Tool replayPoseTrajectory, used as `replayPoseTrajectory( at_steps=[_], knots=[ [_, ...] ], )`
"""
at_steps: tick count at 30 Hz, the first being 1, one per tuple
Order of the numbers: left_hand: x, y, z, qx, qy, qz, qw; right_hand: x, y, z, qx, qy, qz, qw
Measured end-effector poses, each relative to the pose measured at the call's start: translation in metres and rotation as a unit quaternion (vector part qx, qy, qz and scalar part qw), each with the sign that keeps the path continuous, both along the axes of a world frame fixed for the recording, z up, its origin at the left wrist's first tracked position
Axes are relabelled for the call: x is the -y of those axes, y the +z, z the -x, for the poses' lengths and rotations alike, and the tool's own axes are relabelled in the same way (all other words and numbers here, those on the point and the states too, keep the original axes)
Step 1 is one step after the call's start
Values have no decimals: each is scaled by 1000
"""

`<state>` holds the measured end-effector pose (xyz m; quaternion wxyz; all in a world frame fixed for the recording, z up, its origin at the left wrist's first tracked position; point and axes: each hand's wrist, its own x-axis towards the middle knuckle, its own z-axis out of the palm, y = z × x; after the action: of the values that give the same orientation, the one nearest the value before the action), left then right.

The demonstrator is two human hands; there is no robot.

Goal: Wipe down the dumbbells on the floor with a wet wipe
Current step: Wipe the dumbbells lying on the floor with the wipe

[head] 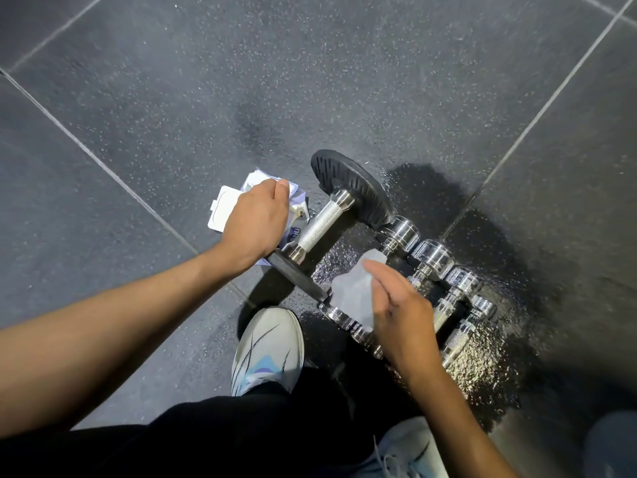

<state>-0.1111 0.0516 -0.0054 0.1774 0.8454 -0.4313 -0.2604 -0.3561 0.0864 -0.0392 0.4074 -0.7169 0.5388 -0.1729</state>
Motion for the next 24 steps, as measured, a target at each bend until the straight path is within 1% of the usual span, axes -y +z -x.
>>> replayPoseTrajectory(
  at_steps=[1, 2, 4, 5, 6, 7, 11, 13, 14, 20, 22, 23, 24],
  knots=[
    [0, -1, 0, -1, 4, 1, 1000, 2, 2, 2, 14, -27, -17, 999],
    [0, -3, 0, -2, 7, 2, 1000, 2, 1, 3, 19, -28, -31, 999],
    [1, -4, -2, -8, 13, -1, 1000, -4, -4, 1, 17, 29, -38, 999],
    [1, -5, -2, -11, 17, -2, 1000, -10, -7, -3, 2, 69, -18, 997],
    [2, -6, -3, -14, 22, -2, 1000, -17, -13, -5, -19, 104, 22, 994],
    [2, -7, -3, -15, 28, -2, 999, -23, -20, -6, -33, 123, 54, 990],
    [1, -5, 0, -11, 25, 3, 1000, -23, -44, -4, -111, 119, 141, 977],
    [1, -4, 1, -9, 17, 6, 1000, -22, -52, -4, -169, 166, 164, 958],
    [1, -5, 1, -6, 15, 5, 1000, -26, -54, -4, -175, 187, 172, 951],
    [0, -5, 0, -2, 3, 9, 1000, -66, -42, 1, -46, 272, 215, 937],
    [1, -4, 1, 2, 6, 8, 1000, -62, -43, 0, -50, 302, 214, 928],
    [1, -5, 1, 1, 12, 7, 1000, -56, -44, -1, -66, 308, 222, 923],
    [2, -6, 0, 1, 18, 7, 1000, -48, -45, -1, -88, 295, 221, 925]
  ],
)
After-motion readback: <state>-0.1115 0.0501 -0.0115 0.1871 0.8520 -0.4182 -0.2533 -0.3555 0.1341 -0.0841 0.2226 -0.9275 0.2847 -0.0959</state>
